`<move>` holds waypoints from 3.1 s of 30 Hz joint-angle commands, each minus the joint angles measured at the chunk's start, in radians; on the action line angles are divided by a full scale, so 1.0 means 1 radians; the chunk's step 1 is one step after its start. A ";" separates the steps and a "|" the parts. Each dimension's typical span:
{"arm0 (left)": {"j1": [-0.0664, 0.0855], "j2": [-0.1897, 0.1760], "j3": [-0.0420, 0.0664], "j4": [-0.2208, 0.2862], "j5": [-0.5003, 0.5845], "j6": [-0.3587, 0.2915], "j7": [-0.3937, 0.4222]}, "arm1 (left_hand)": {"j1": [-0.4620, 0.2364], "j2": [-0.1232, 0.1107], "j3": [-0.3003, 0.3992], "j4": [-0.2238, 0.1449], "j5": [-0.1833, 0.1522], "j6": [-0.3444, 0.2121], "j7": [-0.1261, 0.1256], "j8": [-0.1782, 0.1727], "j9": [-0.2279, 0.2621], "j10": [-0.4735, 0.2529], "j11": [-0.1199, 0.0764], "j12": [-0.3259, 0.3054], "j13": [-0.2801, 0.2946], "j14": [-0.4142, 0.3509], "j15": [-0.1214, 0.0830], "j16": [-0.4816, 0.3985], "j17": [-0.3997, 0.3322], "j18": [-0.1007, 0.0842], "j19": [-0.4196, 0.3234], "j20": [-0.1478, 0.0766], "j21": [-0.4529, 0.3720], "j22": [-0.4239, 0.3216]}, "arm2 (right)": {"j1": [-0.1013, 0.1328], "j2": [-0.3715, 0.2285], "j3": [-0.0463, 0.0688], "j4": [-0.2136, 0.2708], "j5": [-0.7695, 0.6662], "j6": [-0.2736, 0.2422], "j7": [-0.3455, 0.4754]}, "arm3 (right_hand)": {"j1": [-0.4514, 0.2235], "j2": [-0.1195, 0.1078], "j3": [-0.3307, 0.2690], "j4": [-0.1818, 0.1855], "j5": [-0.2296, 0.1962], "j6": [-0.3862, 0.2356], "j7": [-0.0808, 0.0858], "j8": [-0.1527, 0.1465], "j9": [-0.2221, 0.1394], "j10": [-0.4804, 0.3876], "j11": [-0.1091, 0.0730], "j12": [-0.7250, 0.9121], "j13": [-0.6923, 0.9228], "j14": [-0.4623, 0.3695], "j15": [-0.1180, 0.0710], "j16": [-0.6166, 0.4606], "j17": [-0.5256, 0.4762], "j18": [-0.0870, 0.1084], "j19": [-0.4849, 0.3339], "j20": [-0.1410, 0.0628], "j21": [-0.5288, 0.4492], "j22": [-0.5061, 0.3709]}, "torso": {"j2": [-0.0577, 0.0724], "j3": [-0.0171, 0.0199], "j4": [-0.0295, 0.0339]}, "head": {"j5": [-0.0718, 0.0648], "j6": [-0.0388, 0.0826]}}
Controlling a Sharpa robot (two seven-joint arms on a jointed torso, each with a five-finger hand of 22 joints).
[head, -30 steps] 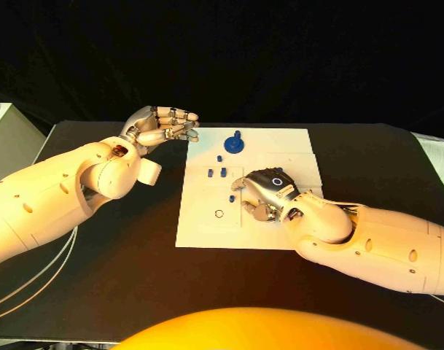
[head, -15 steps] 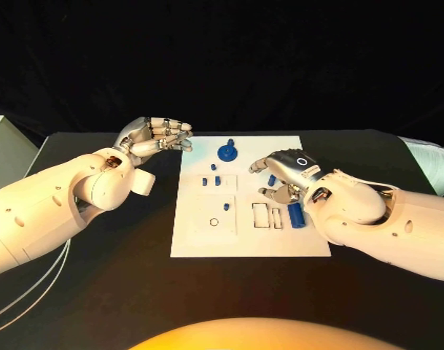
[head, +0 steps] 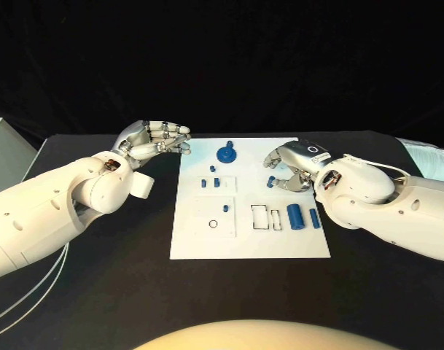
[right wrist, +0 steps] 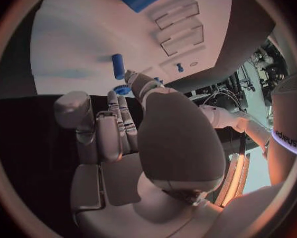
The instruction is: Assemble the parts on the task board
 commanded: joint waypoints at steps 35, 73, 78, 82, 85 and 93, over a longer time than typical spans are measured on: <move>-0.002 -0.001 0.001 0.003 -0.005 0.013 0.001 | 0.010 0.000 -0.008 0.001 0.001 0.000 0.010 -0.006 -0.002 0.001 0.006 -0.005 0.001 0.007 -0.001 -0.006 0.005 0.011 0.009 -0.002 -0.007 -0.003 | -0.004 0.049 -0.006 -0.063 0.047 0.120 0.020 | -0.018 -0.025 0.168 0.043 0.003 0.101 0.002 0.043 0.013 0.132 -0.013 0.008 0.002 0.030 -0.019 0.016 0.018 -0.005 0.029 -0.012 0.058 0.051 | 0.002 0.0003 0.0001 | -0.002 -0.006; -0.004 0.002 0.001 -0.002 -0.005 0.017 -0.001 | 0.011 0.000 -0.008 0.001 0.001 0.000 0.010 -0.006 -0.003 0.001 0.006 -0.005 0.001 0.008 -0.002 -0.008 0.007 0.011 0.011 -0.002 -0.009 -0.004 | 0.017 -0.006 0.032 0.122 0.178 -0.010 -0.025 | -0.016 0.055 0.252 -0.011 0.001 0.163 -0.027 0.119 0.071 0.243 -0.047 0.011 0.020 0.038 -0.048 0.035 0.047 -0.020 0.048 -0.038 0.143 0.127 | 0.001 -0.0003 -0.0001 | 0.006 -0.009; -0.004 0.003 0.001 -0.001 -0.004 0.017 -0.001 | 0.011 0.000 -0.008 0.001 0.001 0.000 0.010 -0.006 -0.003 0.001 0.006 -0.005 0.001 0.008 -0.002 -0.008 0.007 0.011 0.011 -0.002 -0.009 -0.004 | 0.012 0.022 0.029 0.172 0.172 -0.007 -0.018 | -0.016 0.054 0.253 -0.012 0.001 0.162 -0.026 0.120 0.072 0.243 -0.047 0.010 0.020 0.038 -0.048 0.034 0.045 -0.021 0.049 -0.038 0.146 0.129 | 0.001 0.0002 -0.0017 | 0.017 -0.012; -0.004 0.005 0.001 -0.001 -0.003 0.018 -0.001 | 0.011 0.000 -0.008 0.001 0.001 0.000 0.010 -0.006 -0.003 0.001 0.006 -0.005 0.001 0.008 -0.002 -0.008 0.007 0.011 0.011 -0.002 -0.009 -0.004 | -0.004 0.059 0.018 0.190 0.145 -0.009 -0.010 | -0.017 0.055 0.255 -0.014 0.001 0.161 -0.026 0.120 0.073 0.243 -0.046 0.009 0.020 0.037 -0.048 0.033 0.042 -0.021 0.049 -0.038 0.148 0.131 | -0.001 -0.0011 -0.0019 | 0.025 -0.012; -0.004 0.008 0.001 -0.002 -0.003 0.018 -0.002 | 0.011 0.000 -0.008 0.001 0.001 0.000 0.010 -0.006 -0.003 0.001 0.006 -0.005 0.001 0.008 -0.002 -0.008 0.007 0.011 0.011 -0.002 -0.009 -0.004 | -0.015 0.089 0.006 0.190 0.121 -0.015 -0.004 | -0.017 0.055 0.255 -0.014 0.001 0.161 -0.026 0.120 0.073 0.243 -0.046 0.009 0.020 0.037 -0.048 0.033 0.042 -0.021 0.049 -0.038 0.148 0.131 | 0.000 -0.0018 -0.0002 | 0.028 -0.013; -0.004 0.011 0.001 0.000 -0.003 0.019 -0.003 | 0.012 0.000 -0.009 0.001 0.000 0.001 0.010 -0.007 -0.003 0.001 0.006 -0.006 0.001 0.008 -0.002 -0.010 0.009 0.011 0.012 -0.002 -0.010 -0.005 | -0.038 0.143 -0.016 0.179 0.034 -0.020 0.006 | -0.017 0.055 0.259 -0.018 -0.001 0.159 -0.025 0.122 0.076 0.243 -0.046 0.007 0.020 0.037 -0.048 0.032 0.042 -0.021 0.049 -0.039 0.148 0.132 | 0.000 -0.0027 0.0007 | 0.038 -0.016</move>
